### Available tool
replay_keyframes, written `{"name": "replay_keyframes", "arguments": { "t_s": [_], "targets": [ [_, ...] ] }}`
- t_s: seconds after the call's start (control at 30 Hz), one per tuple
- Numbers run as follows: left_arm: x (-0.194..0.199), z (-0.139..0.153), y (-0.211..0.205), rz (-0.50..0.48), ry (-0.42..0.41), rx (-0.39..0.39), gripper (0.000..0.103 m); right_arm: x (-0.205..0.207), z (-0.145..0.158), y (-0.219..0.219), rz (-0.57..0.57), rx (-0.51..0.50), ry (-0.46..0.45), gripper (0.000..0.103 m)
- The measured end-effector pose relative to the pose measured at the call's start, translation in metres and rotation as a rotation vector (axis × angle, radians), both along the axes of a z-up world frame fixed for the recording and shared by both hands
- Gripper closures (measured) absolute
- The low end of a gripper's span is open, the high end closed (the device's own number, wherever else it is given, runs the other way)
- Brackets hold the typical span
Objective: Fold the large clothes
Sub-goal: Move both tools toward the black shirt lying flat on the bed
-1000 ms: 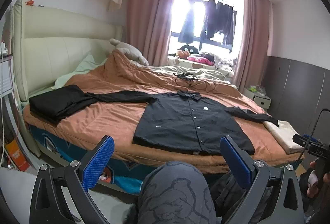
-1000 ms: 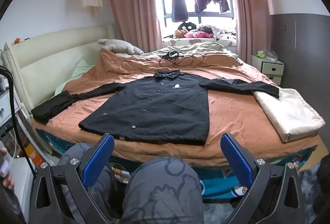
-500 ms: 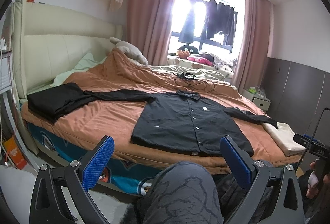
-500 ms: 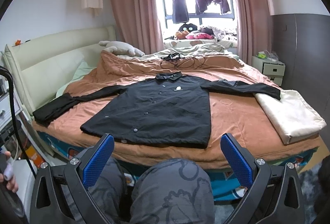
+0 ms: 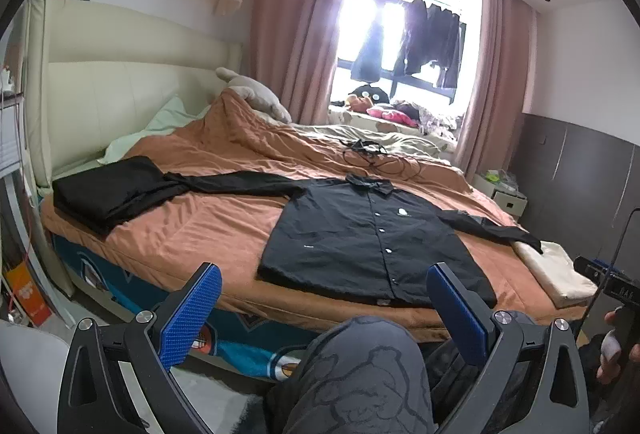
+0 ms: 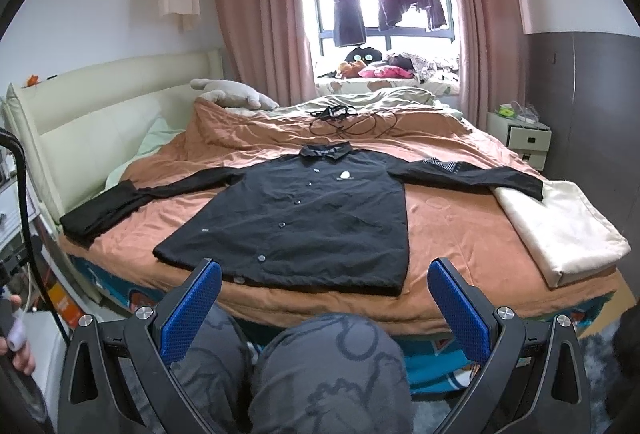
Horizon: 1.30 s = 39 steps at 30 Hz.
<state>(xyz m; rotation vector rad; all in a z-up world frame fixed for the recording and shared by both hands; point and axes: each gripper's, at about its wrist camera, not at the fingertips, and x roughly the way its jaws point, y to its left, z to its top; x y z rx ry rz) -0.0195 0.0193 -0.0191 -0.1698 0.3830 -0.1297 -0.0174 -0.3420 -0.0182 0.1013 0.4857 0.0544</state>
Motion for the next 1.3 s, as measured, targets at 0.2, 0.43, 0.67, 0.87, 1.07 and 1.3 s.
{"name": "replay_keyframes", "arguments": {
  "t_s": [0.2,0.43,0.67,0.87,1.07,1.3],
  "targets": [
    [0.014,0.001,0.002,0.010,0.013,0.001,0.000,0.017,0.002,0.007,0.018,-0.002,0.002,0.000],
    [0.036,0.003,0.012,0.035,0.022,-0.011,0.000,0.043,0.006,0.012,0.040,0.008,-0.017,0.000],
    [0.068,0.005,0.027,0.074,0.049,-0.021,0.000,0.078,0.009,0.016,0.070,0.017,-0.035,0.000],
    [0.085,0.012,0.040,0.101,0.062,-0.013,0.000,0.116,0.010,0.024,0.085,-0.050,-0.009,0.000],
    [0.113,0.017,0.057,0.118,0.076,-0.019,0.000,0.150,0.004,0.026,0.093,-0.008,0.046,0.000],
    [0.150,0.013,0.076,0.139,0.110,-0.037,0.000,0.199,-0.004,0.044,0.113,0.013,0.082,0.000]
  ]
}}
